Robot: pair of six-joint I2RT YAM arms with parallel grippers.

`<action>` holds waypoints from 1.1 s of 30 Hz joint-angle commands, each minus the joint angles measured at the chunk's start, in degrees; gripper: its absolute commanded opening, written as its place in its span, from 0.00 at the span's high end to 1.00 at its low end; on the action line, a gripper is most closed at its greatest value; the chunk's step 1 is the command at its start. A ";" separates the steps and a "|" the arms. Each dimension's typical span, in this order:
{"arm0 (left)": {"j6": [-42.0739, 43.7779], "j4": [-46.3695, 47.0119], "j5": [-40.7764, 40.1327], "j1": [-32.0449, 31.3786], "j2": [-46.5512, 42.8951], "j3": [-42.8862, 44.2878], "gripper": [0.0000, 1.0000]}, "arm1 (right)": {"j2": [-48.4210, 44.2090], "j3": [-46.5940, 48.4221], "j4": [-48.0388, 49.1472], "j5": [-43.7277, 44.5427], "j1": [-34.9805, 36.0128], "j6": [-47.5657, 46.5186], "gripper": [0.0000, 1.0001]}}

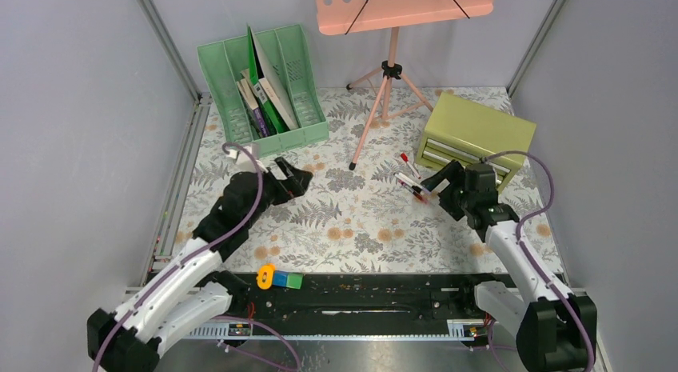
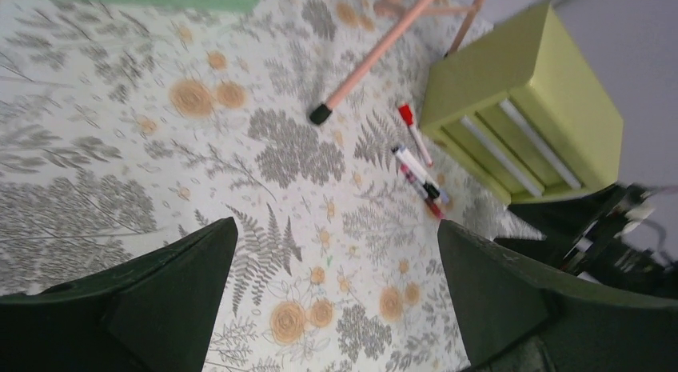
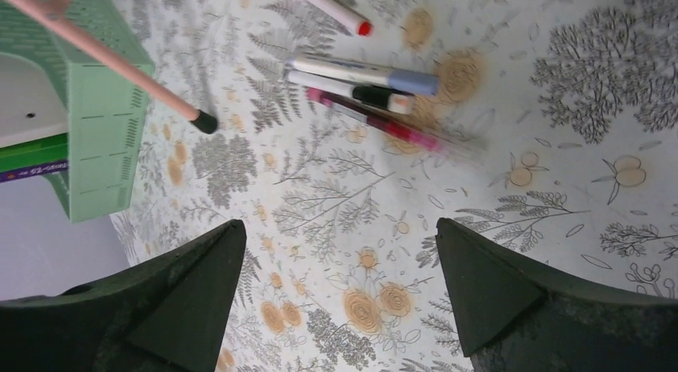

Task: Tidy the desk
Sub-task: Open the drawer in the storage box.

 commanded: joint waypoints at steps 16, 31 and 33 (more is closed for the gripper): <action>-19.85 34.90 27.66 -16.26 43.71 14.32 0.04 | -16.45 23.77 -29.49 8.02 -0.30 -12.85 0.03; -40.69 63.67 27.10 -24.21 79.38 35.82 0.16 | -26.41 29.10 -43.14 8.36 -0.27 -14.35 0.03; -39.91 58.90 24.72 -24.25 80.15 38.20 0.16 | -27.39 29.35 -43.93 7.61 -0.30 -14.05 0.03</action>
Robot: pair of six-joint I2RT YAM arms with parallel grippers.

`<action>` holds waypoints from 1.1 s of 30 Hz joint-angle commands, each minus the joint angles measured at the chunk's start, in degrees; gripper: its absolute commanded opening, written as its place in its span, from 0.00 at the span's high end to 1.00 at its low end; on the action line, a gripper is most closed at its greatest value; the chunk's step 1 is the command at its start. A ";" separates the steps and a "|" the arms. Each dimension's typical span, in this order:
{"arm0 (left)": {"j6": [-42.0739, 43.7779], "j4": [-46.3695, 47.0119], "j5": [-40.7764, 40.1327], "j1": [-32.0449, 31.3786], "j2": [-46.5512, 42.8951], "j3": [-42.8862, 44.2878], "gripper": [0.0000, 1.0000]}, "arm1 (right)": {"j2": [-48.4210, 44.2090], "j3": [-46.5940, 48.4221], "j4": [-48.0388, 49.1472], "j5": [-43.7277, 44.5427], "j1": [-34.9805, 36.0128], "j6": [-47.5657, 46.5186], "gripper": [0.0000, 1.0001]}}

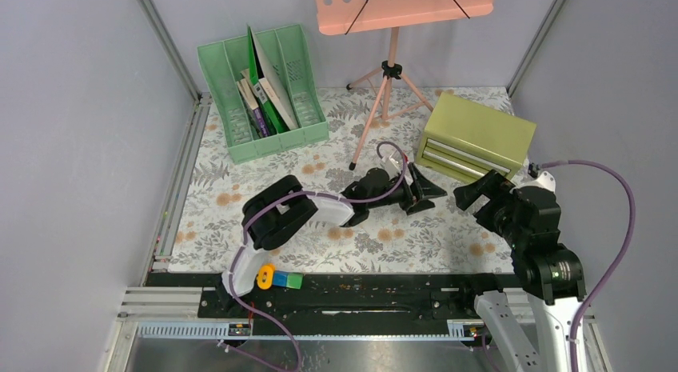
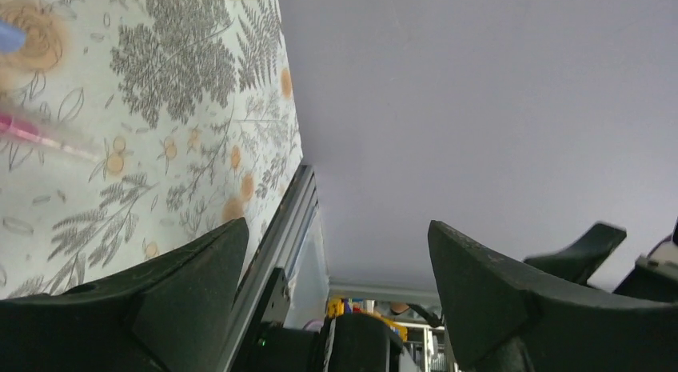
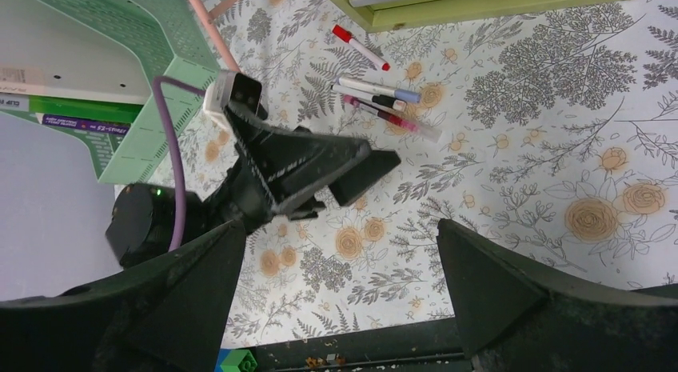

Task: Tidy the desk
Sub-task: Open the drawer in the storage box.

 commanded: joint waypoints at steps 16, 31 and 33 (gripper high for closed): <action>-0.76 -15.42 -13.12 0.99 15.51 27.71 0.26 | -3.24 4.66 -7.05 -1.98 -0.26 -2.50 0.03; -5.39 -13.63 -19.70 2.71 23.37 35.53 0.43 | -3.91 5.06 -8.22 -1.51 -0.25 -4.05 0.03; -5.31 -13.35 -21.12 2.70 23.53 35.66 0.43 | -3.87 5.10 -8.21 -1.63 -0.26 -4.15 0.03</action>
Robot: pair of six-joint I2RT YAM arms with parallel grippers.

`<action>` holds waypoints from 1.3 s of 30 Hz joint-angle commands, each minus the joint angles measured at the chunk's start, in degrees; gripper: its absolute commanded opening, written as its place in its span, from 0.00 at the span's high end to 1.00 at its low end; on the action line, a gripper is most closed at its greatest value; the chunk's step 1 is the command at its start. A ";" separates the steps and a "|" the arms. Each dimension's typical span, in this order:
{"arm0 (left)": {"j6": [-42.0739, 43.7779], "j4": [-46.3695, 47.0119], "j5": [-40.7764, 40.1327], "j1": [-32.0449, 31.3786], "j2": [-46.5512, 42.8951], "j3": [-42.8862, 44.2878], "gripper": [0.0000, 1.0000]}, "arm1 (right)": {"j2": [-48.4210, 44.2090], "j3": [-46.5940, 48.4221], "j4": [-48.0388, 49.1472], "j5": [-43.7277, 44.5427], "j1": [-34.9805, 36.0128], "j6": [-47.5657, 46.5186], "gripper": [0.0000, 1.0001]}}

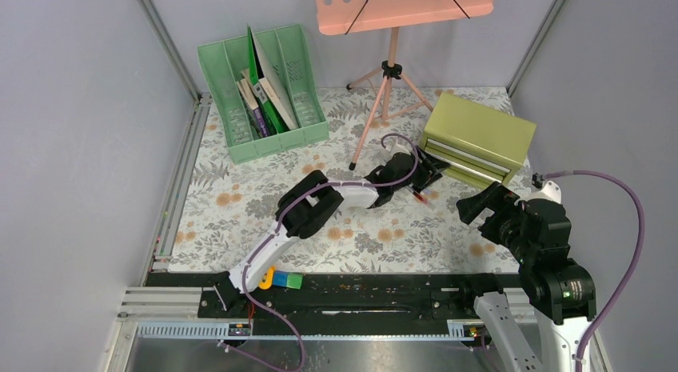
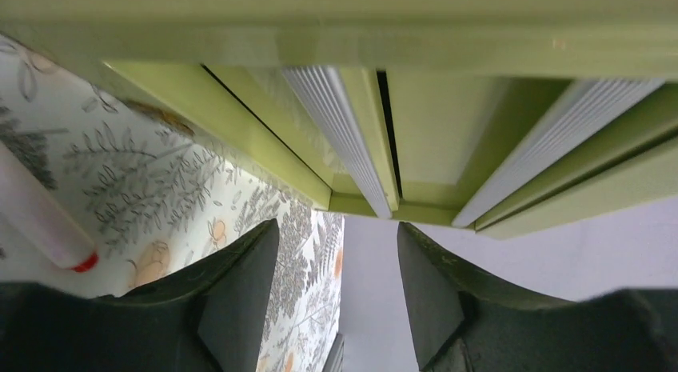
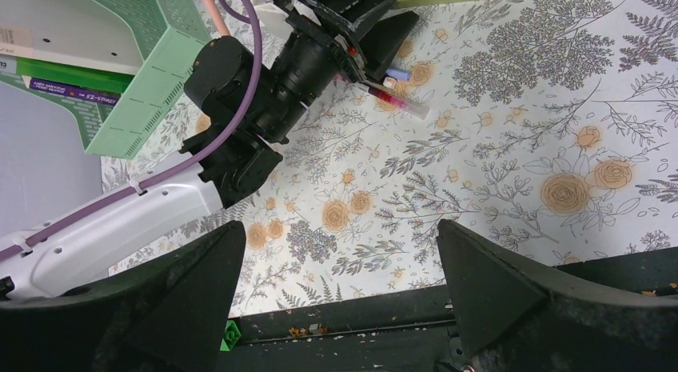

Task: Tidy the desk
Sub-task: Open the drawer in the storage box.

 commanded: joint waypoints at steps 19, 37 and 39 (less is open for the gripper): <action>-6.67 -5.55 -12.00 0.30 5.66 12.27 0.59 | -0.84 1.41 0.03 -0.21 -0.25 -2.33 0.03; -8.85 -5.86 -14.67 0.25 8.04 14.13 0.97 | 0.08 1.52 0.57 -0.09 -0.26 -3.79 0.03; -7.46 -5.33 -14.40 0.36 6.83 13.29 1.00 | 0.28 0.85 1.34 -0.40 -0.24 -3.44 0.03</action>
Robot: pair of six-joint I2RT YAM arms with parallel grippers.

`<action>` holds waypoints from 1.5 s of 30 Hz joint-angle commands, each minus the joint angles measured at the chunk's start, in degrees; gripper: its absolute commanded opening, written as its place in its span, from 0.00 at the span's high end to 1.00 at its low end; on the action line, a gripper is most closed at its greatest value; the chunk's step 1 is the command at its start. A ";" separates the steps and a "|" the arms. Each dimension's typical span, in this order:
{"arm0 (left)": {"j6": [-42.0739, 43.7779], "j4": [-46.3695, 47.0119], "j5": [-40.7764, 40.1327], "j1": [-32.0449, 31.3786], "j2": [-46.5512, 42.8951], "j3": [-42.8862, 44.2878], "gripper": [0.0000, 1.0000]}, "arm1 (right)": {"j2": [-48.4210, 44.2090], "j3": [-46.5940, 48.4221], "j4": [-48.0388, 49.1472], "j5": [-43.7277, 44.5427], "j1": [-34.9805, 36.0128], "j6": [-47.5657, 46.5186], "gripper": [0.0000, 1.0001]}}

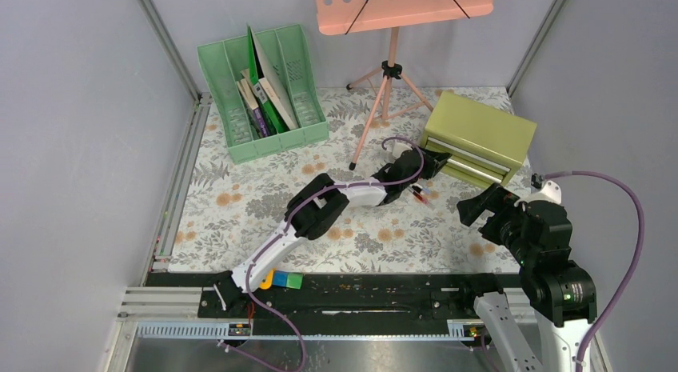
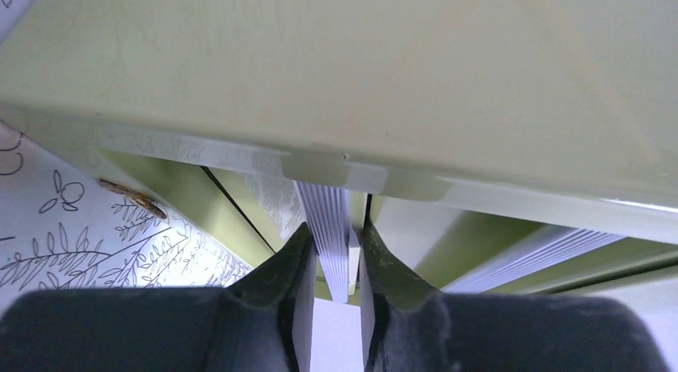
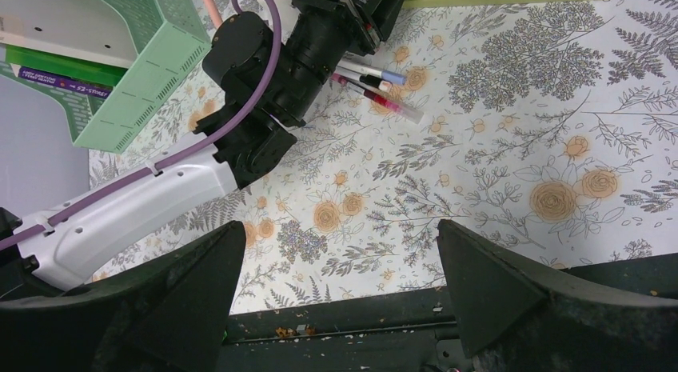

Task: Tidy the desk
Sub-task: Open the drawer in the storage box.

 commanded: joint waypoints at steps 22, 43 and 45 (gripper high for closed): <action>8.97 3.40 11.78 1.71 -8.16 -9.74 1.00 | 28.08 1.23 19.34 8.26 -0.26 -6.96 0.05; 11.71 -0.76 23.21 3.23 -6.50 -4.46 1.00 | 58.42 11.77 29.08 11.62 -1.17 -10.96 0.38; 11.79 -1.65 25.39 3.45 -5.61 -2.65 1.00 | 60.88 13.05 29.53 11.47 -1.14 -10.79 0.40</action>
